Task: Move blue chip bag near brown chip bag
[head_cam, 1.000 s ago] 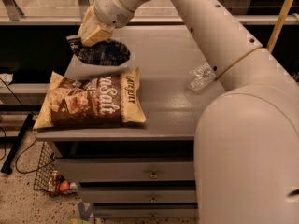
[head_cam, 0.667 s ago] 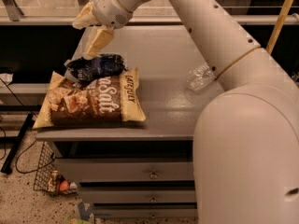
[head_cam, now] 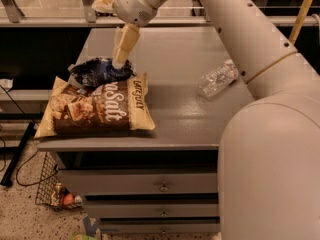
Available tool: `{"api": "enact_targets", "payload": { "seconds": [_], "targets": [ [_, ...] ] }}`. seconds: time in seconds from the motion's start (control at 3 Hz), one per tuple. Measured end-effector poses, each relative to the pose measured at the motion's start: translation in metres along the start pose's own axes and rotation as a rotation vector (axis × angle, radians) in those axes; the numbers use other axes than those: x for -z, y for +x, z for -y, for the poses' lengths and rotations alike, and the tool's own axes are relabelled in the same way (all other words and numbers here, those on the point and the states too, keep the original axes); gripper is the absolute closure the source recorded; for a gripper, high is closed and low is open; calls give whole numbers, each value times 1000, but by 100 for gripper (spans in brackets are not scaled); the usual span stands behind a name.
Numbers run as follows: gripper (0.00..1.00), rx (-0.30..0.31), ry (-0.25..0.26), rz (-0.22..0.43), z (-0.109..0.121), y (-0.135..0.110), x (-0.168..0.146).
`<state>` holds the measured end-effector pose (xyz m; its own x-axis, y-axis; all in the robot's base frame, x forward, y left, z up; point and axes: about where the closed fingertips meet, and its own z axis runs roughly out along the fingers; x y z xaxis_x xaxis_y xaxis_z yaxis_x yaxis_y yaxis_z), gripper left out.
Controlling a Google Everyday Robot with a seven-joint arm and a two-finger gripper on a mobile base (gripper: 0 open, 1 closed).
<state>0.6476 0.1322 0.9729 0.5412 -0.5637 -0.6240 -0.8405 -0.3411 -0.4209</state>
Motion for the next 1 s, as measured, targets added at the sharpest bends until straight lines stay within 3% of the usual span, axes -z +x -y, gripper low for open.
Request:
{"api": "enact_targets", "payload": {
  "seconds": [0.33,0.67,1.0],
  "targets": [
    [0,-91,24,-97,-21,31,49],
    [0,-231,71,-197,-54,65,100],
    [0,-396,124,-248,-105,107,136]
  ]
}}
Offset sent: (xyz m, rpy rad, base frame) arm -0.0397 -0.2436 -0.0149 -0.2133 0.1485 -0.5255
